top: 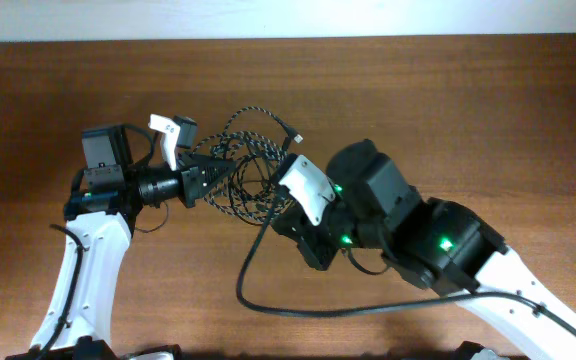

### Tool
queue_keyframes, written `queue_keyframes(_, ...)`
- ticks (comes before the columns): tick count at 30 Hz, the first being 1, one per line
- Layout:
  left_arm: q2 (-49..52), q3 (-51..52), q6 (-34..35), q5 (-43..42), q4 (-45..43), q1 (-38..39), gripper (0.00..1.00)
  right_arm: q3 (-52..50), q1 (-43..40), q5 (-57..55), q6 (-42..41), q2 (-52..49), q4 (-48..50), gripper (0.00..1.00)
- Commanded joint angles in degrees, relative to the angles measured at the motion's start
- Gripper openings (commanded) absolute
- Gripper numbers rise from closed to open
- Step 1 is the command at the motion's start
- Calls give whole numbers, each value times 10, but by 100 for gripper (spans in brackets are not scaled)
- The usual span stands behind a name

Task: Untangle cables

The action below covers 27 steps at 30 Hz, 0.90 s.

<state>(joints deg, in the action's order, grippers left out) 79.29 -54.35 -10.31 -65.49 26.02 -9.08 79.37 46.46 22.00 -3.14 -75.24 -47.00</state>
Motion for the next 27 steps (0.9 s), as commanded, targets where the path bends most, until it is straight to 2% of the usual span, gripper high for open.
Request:
queue_keyframes(1,-9,-8,-9,-10,7,-2,0,3,4,-20,-18,-43,8,4)
queue_keyframes(5,-9,-8,21,-5,7,-2,0,3,4,-134,-18,-58,8,4)
queue_keyframes(10,-9,-8,21,-16,43,-2,0,3,4,-140,-22,-105,55,5)
queue_keyframes(11,-9,-8,21,-16,47,-2,0,3,4,-157,-22,-111,75,10)
queue_keyframes(12,-9,-8,21,-17,49,-2,0,3,4,-185,-22,-118,99,11)
queue_keyframes(14,-9,-8,21,-64,49,-2,0,3,4,-195,-22,-140,121,11)
queue_keyframes(15,-9,-8,21,-66,49,-2,0,3,4,-195,-22,-146,121,14)
queue_keyframes(17,-9,-8,21,-100,49,-2,0,3,4,-211,-23,-169,126,32)
queue_keyframes(19,-9,-8,20,-102,49,-2,0,3,4,-244,-39,-179,124,42)
queue_keyframes(21,-9,-8,20,-98,49,-2,0,3,4,-245,-47,-179,123,45)
queue_keyframes(24,-9,-8,21,-61,50,-2,0,3,4,-244,-107,-163,104,45)
queue_keyframes(27,-9,-8,20,-54,49,-2,0,3,4,-242,-109,-134,96,46)
